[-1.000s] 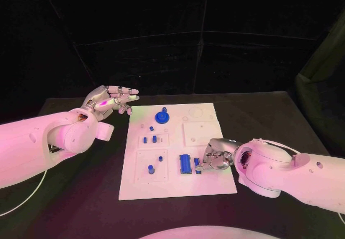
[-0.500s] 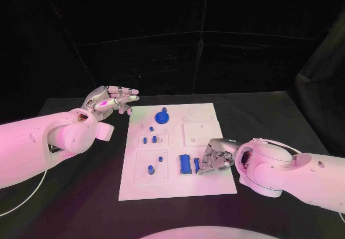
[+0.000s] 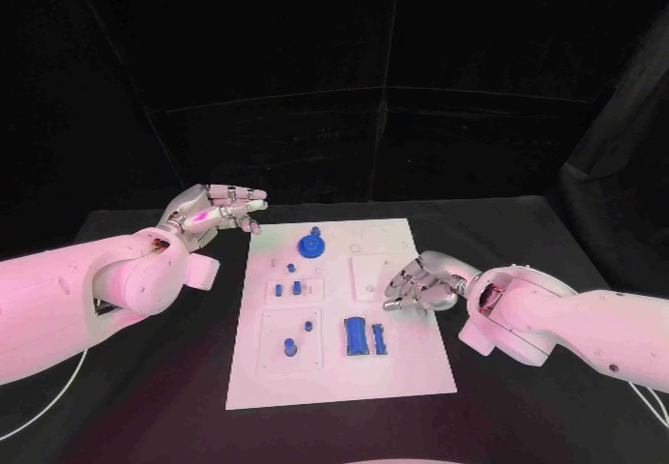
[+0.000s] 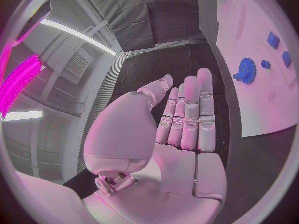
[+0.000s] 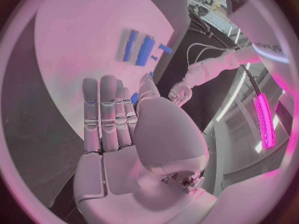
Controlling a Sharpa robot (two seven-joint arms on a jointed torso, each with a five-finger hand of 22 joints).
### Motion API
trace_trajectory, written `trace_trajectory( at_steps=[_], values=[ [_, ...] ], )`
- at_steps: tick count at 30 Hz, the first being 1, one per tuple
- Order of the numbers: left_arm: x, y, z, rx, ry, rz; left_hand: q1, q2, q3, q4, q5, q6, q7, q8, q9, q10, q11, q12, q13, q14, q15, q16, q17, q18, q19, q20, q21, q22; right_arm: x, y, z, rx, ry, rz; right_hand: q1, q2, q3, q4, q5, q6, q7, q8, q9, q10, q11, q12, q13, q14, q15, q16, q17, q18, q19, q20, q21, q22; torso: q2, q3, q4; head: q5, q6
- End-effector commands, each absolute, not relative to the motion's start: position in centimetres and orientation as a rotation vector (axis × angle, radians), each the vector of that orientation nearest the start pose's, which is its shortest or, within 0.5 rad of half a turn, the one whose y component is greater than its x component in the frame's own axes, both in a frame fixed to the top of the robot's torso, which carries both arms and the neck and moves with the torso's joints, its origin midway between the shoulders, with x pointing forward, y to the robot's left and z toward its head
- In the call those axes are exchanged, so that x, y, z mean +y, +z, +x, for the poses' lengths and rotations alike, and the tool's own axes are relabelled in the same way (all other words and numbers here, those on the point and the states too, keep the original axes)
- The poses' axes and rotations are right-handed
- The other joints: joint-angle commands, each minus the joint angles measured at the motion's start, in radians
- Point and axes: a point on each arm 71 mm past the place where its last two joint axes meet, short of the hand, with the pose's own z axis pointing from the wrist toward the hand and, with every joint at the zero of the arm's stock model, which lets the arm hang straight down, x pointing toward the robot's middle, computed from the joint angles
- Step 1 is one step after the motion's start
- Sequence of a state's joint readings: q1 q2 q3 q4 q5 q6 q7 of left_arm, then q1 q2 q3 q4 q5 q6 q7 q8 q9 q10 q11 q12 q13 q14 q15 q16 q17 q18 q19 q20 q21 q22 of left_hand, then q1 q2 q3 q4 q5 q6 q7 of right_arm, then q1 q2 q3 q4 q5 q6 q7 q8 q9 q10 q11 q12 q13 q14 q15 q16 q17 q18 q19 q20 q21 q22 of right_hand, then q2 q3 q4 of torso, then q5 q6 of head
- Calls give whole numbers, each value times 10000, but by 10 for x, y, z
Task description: Assemble the parts on the task board
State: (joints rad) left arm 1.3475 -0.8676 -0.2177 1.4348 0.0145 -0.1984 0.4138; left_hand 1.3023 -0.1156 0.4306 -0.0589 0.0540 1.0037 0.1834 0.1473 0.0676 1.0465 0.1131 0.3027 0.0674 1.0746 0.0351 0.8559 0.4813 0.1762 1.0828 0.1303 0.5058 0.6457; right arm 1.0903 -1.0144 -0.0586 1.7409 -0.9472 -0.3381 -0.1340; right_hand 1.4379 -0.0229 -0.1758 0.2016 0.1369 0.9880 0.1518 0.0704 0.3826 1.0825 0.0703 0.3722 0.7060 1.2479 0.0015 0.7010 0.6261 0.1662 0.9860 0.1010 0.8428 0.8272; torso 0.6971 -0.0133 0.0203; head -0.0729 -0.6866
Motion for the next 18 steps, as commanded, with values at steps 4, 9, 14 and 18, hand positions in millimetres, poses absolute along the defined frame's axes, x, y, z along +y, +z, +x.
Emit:
trace_trajectory(
  at_steps=[4,9,14,18],
  values=[
    [249,-172,513,14054,-15418,-10825,-116,52,-381,178,-69,-167,-12,-74,-16,-67,174,-375,-51,-801,421,-3066,-1574,1,-1341,445,-1759,-1274,-236,-219,461,16016,12924,8421,887,440,101,-606,-289,-489,309,-70,-659,-752,647,-1917,-2413,-2342,952,-3821,-2227,-85,-1729,807,-3310,-2254,-231,-76,-129,22,547],
    [249,-178,522,13557,-15305,-11172,-40,157,-588,268,-4,-120,-31,-263,-19,-57,320,-1020,-56,-1004,801,-4970,-2496,41,-2407,985,-3170,-2435,-239,-219,493,14777,13521,9262,683,819,-27,-1364,-398,-341,263,-67,-1659,-140,728,-2701,-4841,-1638,1139,-5614,-4101,205,-1037,1228,-5271,-3968,-359,-59,-127,68,883],
    [248,-184,531,13127,-15017,-11381,68,238,-804,278,-4,-52,-19,-472,-20,34,385,-1490,-56,-822,940,-5969,-3042,99,-2511,1181,-3685,-3098,-237,-220,517,14146,13835,9467,465,1076,-24,-1923,-397,-187,279,-74,-2219,170,690,-2940,-5865,-892,1067,-6060,-4807,193,-494,1185,-5975,-4644,-427,-31,-126,170,1210],
    [243,-189,532,13733,-14833,-11206,-3820,1156,-1853,589,-540,-3056,-523,-1473,-676,-3099,-79,-2039,-674,-3720,559,-6913,-3666,-525,-4955,451,-4108,-4225,-235,-225,522,14689,12896,9169,-4036,229,515,-2016,-1369,-3046,-238,-704,-2803,-2917,211,-3722,-7060,-3986,-15,-7010,-5299,-464,-2996,429,-6707,-5802,-393,-41,-124,152,1215]
  ],
)
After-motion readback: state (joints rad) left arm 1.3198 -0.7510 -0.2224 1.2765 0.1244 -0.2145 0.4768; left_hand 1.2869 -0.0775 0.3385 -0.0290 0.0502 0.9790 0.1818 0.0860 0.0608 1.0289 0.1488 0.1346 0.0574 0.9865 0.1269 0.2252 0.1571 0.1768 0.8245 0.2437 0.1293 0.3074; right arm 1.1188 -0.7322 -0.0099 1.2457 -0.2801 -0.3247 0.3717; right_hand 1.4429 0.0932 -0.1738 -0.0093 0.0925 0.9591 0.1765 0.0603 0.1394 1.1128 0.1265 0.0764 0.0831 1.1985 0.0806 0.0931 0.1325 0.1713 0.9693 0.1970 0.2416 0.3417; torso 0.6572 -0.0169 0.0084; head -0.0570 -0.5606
